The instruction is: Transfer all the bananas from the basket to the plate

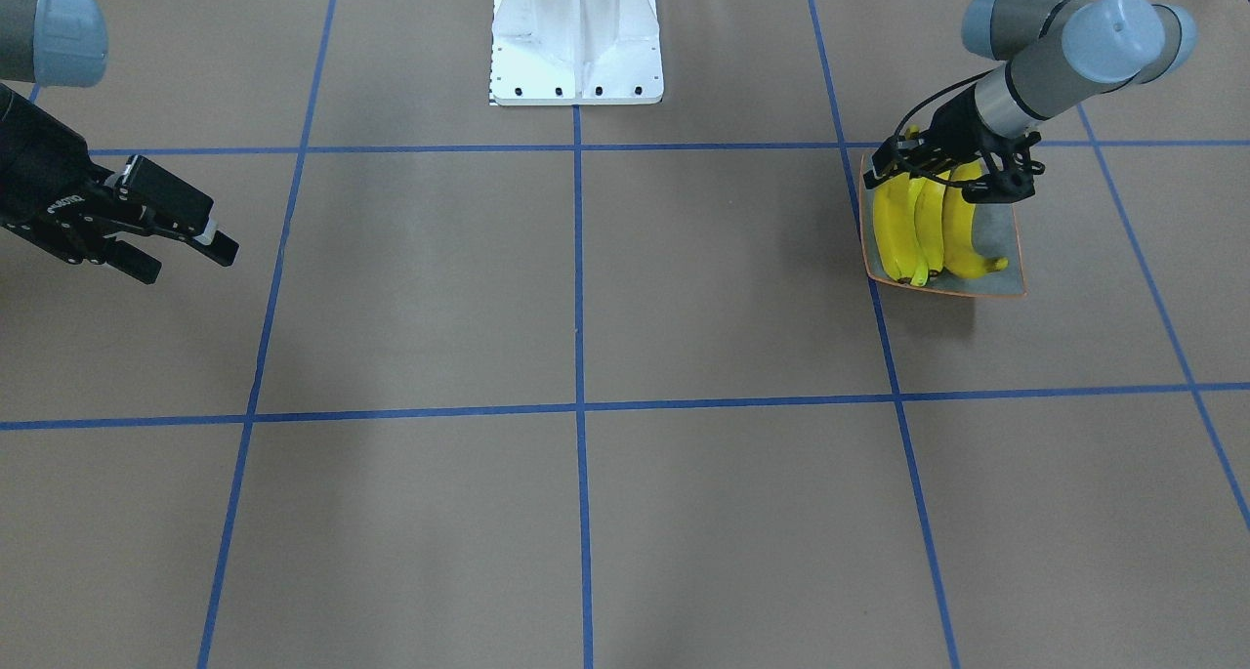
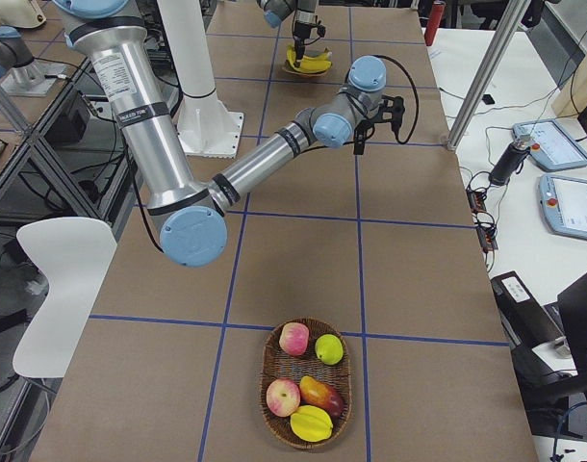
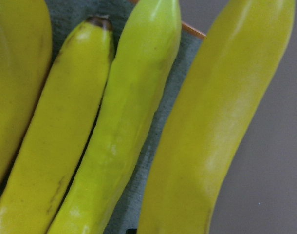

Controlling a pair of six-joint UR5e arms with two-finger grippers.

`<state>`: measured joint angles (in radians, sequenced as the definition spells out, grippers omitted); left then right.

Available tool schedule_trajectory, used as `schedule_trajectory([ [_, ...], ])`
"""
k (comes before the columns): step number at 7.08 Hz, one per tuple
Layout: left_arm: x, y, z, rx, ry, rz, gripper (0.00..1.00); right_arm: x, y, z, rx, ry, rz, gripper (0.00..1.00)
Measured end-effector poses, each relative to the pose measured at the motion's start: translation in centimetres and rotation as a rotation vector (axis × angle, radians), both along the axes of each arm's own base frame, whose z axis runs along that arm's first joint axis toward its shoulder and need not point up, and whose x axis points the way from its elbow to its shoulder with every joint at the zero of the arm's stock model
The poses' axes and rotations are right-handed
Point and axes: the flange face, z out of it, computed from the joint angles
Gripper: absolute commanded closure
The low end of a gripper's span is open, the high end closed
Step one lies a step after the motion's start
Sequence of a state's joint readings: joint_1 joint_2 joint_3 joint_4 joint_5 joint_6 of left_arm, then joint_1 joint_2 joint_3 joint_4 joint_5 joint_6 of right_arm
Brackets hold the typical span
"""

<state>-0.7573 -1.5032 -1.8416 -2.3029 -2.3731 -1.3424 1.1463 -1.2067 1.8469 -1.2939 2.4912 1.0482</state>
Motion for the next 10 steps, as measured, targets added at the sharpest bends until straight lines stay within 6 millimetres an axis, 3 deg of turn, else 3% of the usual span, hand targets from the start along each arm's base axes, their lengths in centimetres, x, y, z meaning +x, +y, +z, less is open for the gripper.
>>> schedule_trajectory([
  [3,0.18,-0.11,0.74,-0.009,-0.009,0.001,1.0,-0.06,-0.08,0.18,-0.002,0.001,-0.001,0.01],
  [4,0.19,-0.11,0.85,-0.01,-0.011,0.001,0.85,-0.06,-0.09,0.19,-0.002,0.001,-0.001,0.0],
  [5,0.2,-0.12,0.94,-0.011,-0.012,0.001,0.01,-0.07,-0.1,0.21,-0.002,0.001,-0.001,0.0],
  [10,0.23,-0.48,0.9,0.014,-0.023,-0.032,0.0,-0.1,-0.19,0.26,-0.004,0.002,0.0,0.01],
])
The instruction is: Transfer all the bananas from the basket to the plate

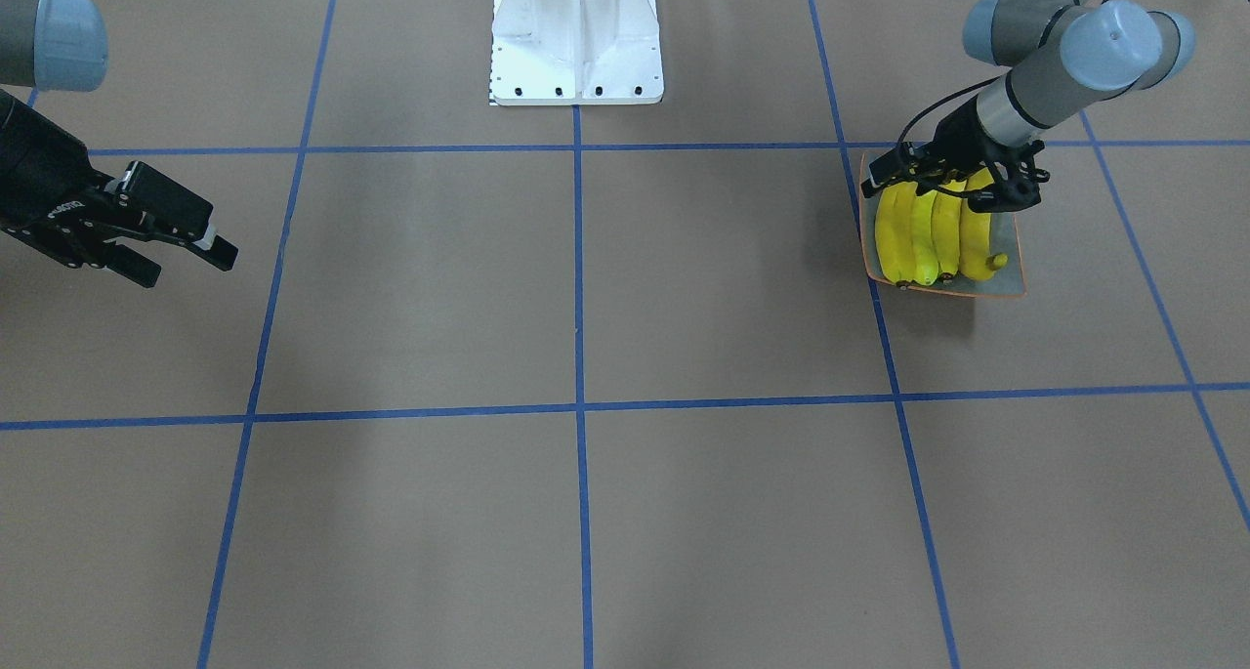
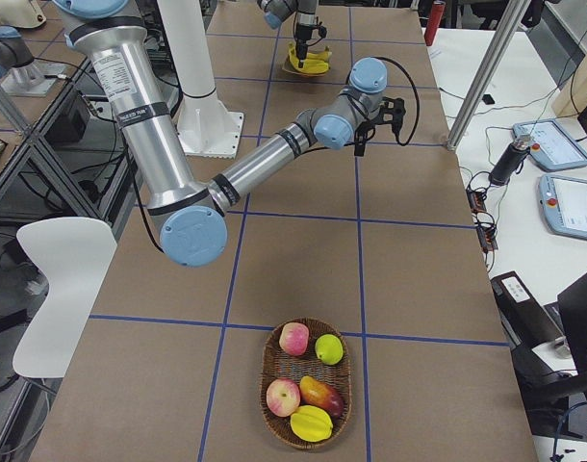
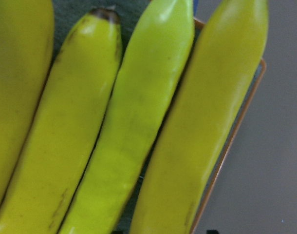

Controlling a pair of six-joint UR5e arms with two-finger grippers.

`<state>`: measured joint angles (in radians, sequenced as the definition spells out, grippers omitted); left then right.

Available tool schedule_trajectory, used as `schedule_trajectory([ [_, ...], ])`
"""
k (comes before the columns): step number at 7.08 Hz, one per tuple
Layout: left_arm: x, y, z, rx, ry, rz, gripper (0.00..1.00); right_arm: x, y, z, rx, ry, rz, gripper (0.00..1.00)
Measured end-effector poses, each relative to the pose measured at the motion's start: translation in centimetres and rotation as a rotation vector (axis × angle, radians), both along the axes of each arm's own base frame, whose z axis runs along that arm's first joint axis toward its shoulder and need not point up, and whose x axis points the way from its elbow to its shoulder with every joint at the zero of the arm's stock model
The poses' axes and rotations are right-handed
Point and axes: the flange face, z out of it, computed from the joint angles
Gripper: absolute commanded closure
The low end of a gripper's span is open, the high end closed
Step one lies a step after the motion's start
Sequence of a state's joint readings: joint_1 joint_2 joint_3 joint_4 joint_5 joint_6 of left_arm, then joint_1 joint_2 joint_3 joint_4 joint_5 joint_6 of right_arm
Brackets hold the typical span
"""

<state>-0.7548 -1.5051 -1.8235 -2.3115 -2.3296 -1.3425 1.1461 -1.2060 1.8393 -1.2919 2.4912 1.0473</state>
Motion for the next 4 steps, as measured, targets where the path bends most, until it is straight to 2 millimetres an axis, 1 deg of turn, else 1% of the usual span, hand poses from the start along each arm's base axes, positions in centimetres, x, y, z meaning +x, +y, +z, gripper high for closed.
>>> schedule_trajectory([
  [1,-0.1,-0.1,-0.6,0.005,0.011,0.001,0.0,0.0,0.0,0.0,-0.001,0.0,0.0,0.0],
  [2,-0.7,-0.4,-1.5,0.006,0.028,-0.002,0.0,0.1,0.0,0.1,-0.001,0.0,0.0,0.0],
  [4,-3.8,-1.9,-3.1,0.004,0.071,-0.026,0.0,0.1,0.0,0.0,-0.001,0.0,0.0,0.0],
])
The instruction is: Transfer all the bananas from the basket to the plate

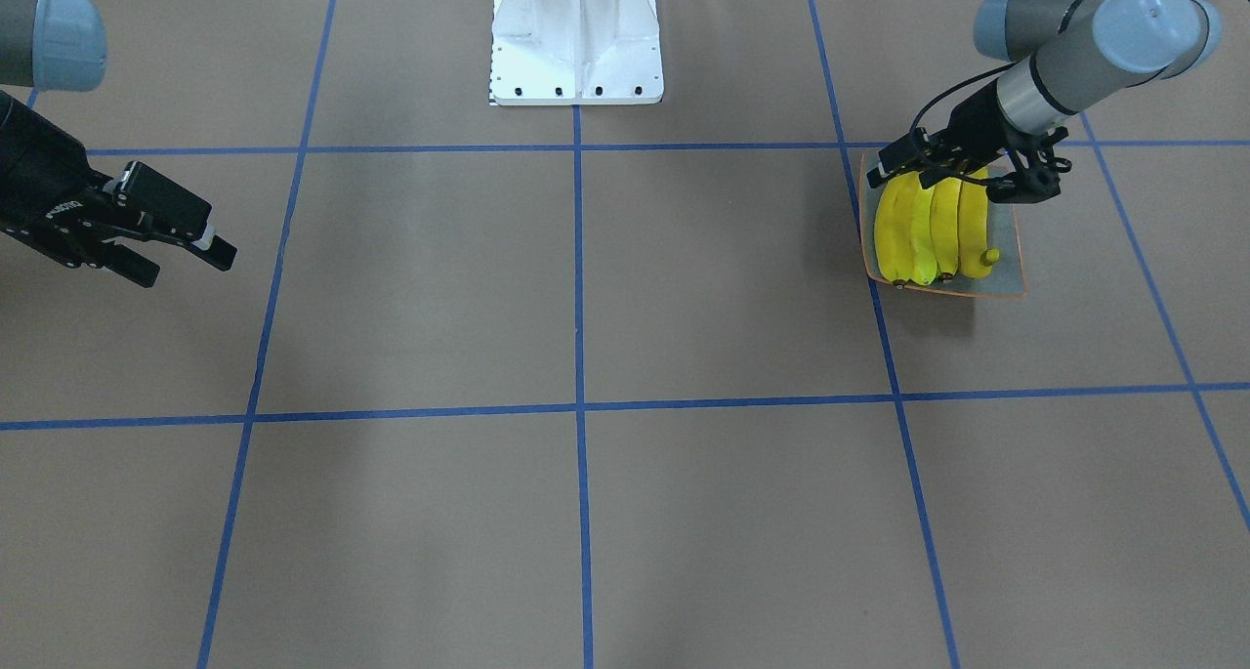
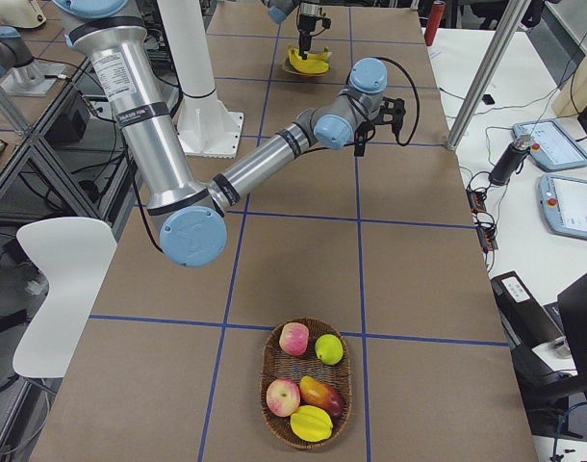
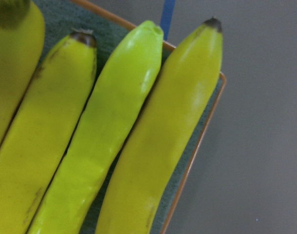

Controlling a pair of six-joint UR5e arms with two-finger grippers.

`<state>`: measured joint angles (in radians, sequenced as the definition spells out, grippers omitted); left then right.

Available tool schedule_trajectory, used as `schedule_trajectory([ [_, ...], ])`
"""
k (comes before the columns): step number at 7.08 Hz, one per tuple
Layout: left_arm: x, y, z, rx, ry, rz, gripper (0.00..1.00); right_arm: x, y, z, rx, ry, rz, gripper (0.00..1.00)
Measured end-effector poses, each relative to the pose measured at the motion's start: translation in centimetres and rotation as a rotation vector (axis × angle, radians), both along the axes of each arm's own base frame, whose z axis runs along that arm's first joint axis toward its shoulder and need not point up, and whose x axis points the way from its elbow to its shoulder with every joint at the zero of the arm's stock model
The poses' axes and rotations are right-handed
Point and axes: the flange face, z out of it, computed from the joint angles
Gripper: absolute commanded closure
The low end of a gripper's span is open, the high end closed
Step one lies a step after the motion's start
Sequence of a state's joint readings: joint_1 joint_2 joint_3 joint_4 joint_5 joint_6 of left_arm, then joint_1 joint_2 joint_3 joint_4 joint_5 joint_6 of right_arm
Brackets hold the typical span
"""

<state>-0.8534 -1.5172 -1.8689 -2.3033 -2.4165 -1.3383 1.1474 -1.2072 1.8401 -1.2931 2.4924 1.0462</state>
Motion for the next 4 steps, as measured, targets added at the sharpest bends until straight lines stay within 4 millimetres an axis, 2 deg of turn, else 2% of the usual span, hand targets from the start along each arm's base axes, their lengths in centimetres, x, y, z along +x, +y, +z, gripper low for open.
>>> schedule_trajectory([
  [2,-3.9,-2.2,-0.5,0.093,0.014,-0.051,0.0,0.4,-0.1,0.2,0.004,0.003,0.005,0.0],
  [4,-9.4,-5.9,-0.2,0.285,-0.062,-0.125,0.0,2.6,-0.8,1.5,0.04,0.03,0.029,0.01],
])
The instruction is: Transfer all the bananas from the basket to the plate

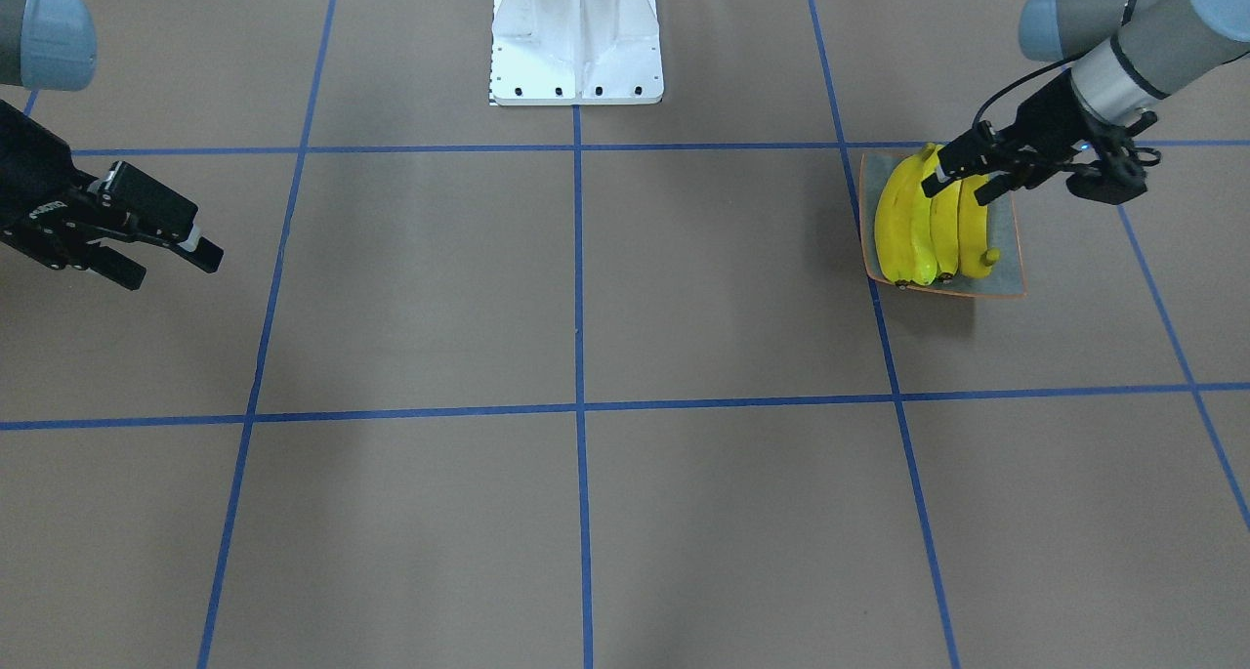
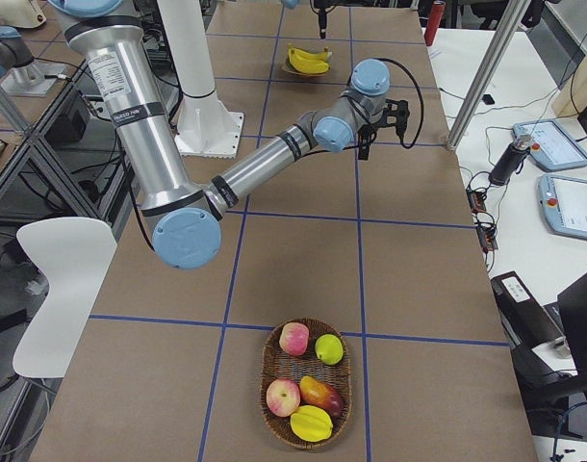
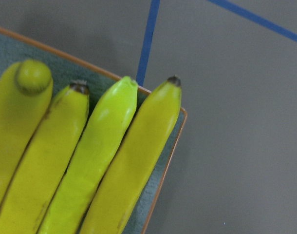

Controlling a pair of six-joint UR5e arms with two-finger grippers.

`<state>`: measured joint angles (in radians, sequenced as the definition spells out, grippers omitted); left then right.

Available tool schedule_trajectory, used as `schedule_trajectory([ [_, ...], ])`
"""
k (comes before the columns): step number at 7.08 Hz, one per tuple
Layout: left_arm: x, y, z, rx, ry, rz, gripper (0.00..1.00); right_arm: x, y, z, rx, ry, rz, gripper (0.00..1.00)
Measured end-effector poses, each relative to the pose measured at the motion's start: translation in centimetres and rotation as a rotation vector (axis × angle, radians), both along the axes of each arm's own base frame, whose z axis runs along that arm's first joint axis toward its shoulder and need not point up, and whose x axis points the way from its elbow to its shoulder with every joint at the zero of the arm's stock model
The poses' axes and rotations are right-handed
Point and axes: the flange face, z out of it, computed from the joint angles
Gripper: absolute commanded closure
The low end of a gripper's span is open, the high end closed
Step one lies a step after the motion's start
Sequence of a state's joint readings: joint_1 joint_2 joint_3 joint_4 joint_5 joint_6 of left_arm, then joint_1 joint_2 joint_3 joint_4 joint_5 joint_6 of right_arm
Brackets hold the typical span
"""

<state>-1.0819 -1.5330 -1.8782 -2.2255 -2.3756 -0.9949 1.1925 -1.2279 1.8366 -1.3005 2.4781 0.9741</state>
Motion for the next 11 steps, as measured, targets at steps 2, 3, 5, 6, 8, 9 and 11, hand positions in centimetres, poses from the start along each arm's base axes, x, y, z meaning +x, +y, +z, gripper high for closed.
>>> schedule_trajectory([
  [2,-3.7,-4.1,0.6,0.134,-0.214,-0.046,0.0,2.0,-0.8,3.9,0.078,0.13,0.072,0.01],
  [3,-5.2,-5.5,1.1,0.17,-0.324,-0.031,0.0,3.0,-0.6,7.2,0.12,0.225,0.078,0.0],
  [5,-9.0,-7.4,2.2,0.216,-0.49,0.06,0.0,6.7,-0.1,13.9,0.179,0.445,-0.033,0.0],
  [6,-11.2,-8.0,3.4,0.235,-0.555,0.133,0.0,9.8,0.0,16.3,0.186,0.52,-0.117,0.0],
  [8,-16.8,-9.2,6.5,0.245,-0.595,0.234,0.0,16.6,2.6,22.0,0.136,0.542,-0.203,0.0],
  [9,-18.7,-9.1,8.0,0.227,-0.539,0.243,0.0,19.6,4.6,25.0,0.071,0.469,-0.186,0.0],
  [11,-20.1,-7.5,10.9,0.192,-0.43,0.24,0.0,22.0,7.9,29.2,-0.017,0.341,-0.161,0.0],
])
